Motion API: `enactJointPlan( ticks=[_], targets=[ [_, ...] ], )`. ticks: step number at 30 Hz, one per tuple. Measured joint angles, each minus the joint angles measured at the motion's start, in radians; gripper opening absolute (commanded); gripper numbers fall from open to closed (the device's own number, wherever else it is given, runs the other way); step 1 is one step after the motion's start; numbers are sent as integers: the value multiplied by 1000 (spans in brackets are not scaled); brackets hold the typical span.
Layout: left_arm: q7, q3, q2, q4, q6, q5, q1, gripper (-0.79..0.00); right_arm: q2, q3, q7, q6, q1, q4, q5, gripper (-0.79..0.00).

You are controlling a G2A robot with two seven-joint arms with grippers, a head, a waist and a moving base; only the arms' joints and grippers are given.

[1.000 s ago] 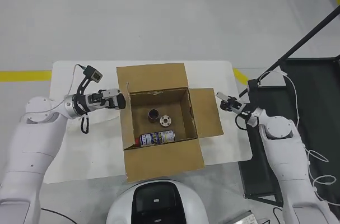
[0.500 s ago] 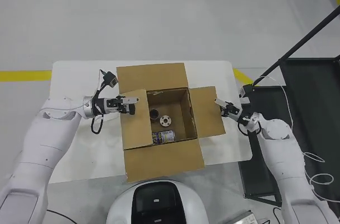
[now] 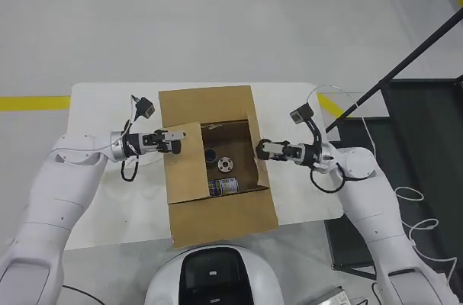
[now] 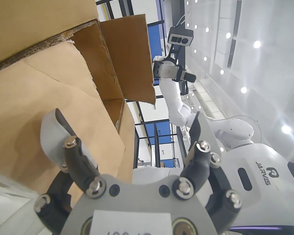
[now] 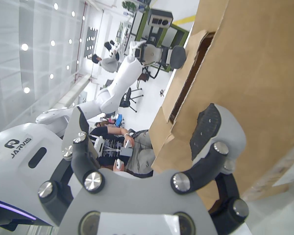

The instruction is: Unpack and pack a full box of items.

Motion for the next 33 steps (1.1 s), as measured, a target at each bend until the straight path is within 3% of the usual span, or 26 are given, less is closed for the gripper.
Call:
enactJointPlan(
  ticks=[9, 23, 28, 33],
  targets=[
    [-21, -18, 14, -38, 17, 37, 20, 0, -15, -151, -109, 52, 74, 2, -296, 0],
    [-30, 3, 15, -49, 64, 103, -22, 0, -2, -172, -135, 86, 71, -39, -433, 0],
    [-32, -76, 32, -16, 62, 45, -56, 0, 1, -174, -142, 88, 67, -50, -429, 0],
    [-41, -161, 56, 9, 55, 5, -63, 0, 16, -102, -99, 56, 41, -80, -282, 0]
  ],
)
